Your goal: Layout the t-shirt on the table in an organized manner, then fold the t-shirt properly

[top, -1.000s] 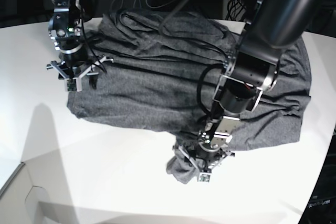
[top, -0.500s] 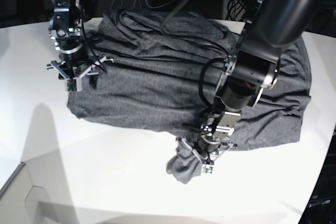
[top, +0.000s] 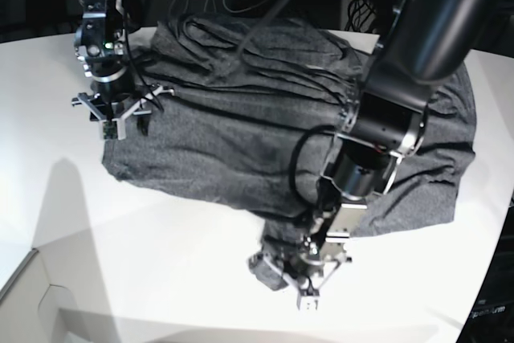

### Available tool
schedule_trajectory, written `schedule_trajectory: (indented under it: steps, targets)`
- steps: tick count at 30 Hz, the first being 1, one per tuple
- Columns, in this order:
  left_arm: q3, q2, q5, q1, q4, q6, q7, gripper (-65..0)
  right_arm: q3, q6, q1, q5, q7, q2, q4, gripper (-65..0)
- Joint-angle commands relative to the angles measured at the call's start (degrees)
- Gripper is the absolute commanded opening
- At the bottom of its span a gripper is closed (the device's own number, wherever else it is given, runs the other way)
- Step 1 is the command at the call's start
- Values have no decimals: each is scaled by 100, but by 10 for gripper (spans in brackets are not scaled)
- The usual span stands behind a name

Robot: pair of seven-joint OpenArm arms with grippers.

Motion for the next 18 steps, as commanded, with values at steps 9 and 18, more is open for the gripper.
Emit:
schedule_trajectory:
  steps: [9, 18]
  targets:
    - [-154, -460, -28, -141, 926, 26, -17, -648, 15, -2, 24, 21, 147, 41, 96, -373]
    - [-1148, -829, -1, -300, 1665, 26, -17, -648, -11, -2, 50, 21, 147, 41, 96, -373]
